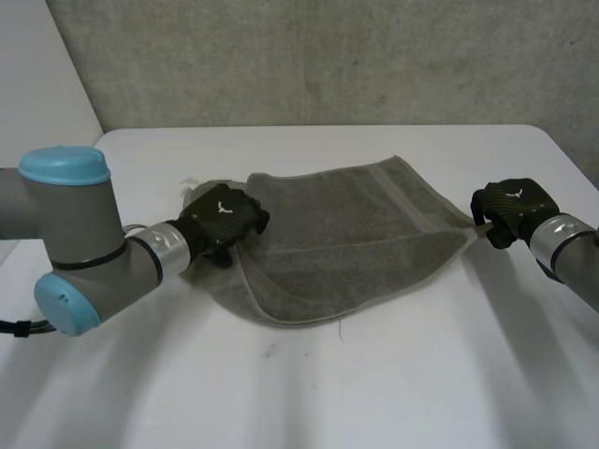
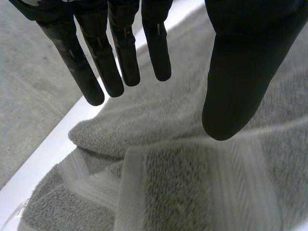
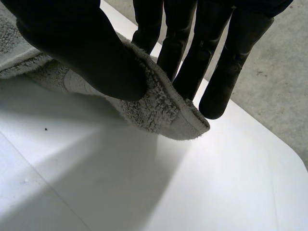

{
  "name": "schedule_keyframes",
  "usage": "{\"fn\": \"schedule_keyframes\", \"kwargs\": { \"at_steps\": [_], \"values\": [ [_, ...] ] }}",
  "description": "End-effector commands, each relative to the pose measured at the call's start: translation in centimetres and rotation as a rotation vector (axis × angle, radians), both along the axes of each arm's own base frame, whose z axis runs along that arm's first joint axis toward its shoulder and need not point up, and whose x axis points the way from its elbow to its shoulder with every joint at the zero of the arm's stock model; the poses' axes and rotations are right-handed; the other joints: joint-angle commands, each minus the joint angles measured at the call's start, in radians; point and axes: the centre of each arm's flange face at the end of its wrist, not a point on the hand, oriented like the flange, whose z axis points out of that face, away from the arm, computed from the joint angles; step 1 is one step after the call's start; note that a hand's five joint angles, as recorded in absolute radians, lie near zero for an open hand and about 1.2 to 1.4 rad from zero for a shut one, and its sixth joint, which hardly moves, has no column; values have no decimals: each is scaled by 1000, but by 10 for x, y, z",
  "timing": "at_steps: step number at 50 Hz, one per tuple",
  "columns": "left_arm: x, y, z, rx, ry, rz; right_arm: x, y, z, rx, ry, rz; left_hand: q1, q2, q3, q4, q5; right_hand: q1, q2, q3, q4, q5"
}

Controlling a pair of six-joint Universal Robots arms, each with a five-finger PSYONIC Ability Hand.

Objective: Fold the towel.

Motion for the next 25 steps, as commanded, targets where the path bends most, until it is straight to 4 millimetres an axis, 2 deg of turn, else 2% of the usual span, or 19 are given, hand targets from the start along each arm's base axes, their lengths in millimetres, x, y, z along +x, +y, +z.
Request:
{"fn": "schedule_keyframes", "kwargs": {
  "at_steps": [1,16,20,22,23,25],
  "values": [
    [1,-10,-20,-89,-147,-11,0,1,-4,13,1,2,80,80,81,80,83,9,183,182,180,190],
    [1,-24,-44,-134,-160,29,0,3,-15,28,43,15,209,209,210,209,212,9,183,182,180,190],
    [5,-26,-46,-129,-162,39,0,3,-16,29,44,16,365,365,365,364,367,9,183,182,180,190],
    [8,-29,-43,-134,-161,50,0,2,-15,26,44,16,599,599,599,598,601,9,183,182,180,190],
    [8,-29,-43,-134,-161,50,0,2,-15,26,44,16,600,600,600,599,602,9,183,182,180,190],
    [11,-31,-35,-151,-159,70,0,2,-16,27,45,14,749,749,749,748,751,9,183,182,180,190]
  ]
}}
